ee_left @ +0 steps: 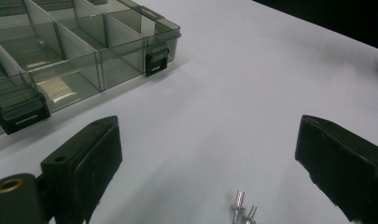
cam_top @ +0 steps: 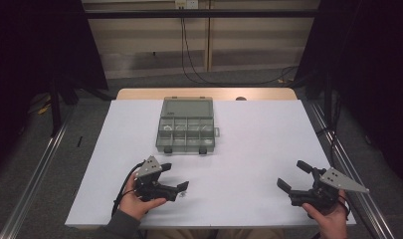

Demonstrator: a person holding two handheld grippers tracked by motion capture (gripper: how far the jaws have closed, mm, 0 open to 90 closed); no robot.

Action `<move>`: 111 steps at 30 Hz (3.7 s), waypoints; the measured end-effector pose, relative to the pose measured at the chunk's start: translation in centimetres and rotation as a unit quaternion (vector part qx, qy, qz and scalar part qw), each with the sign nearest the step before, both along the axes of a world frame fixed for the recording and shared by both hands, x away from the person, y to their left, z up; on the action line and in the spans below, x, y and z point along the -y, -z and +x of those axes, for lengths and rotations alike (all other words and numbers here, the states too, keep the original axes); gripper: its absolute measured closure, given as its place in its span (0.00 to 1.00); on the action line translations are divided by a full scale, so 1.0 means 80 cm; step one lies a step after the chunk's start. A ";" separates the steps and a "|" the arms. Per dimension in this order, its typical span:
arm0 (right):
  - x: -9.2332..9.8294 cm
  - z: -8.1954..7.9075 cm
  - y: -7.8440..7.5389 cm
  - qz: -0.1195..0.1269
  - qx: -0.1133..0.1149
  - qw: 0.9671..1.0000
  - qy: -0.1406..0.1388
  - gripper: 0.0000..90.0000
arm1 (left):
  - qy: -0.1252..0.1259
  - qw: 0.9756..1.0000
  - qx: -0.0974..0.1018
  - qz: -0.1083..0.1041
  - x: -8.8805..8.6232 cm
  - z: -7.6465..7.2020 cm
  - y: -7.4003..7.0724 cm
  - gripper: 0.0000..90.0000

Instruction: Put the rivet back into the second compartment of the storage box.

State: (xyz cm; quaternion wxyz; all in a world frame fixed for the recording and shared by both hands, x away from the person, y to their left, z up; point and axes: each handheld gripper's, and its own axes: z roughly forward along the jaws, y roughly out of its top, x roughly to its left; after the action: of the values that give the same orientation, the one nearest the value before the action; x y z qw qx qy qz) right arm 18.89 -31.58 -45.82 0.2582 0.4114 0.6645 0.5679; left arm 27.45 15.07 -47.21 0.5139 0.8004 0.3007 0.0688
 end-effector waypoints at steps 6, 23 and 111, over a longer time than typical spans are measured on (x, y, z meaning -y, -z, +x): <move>-0.001 0.000 0.000 0.000 -0.001 1.000 0.000 0.02 | 0.009 1.000 0.000 0.009 0.003 -0.003 0.001 0.11; -0.001 0.001 0.000 -0.002 -0.001 1.000 -0.001 0.02 | 0.033 0.999 -0.028 0.033 0.005 -0.006 0.002 0.48; 0.001 -0.001 0.001 -0.006 -0.001 1.000 -0.003 0.02 | -0.035 0.998 -0.056 0.012 0.007 0.049 -0.016 0.98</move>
State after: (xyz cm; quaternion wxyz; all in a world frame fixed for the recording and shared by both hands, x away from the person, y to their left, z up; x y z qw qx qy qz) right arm 18.82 -31.64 -45.93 0.2581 0.4083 0.6696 0.5642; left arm 31.38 14.49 -45.90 0.4838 0.7983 0.3558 0.0451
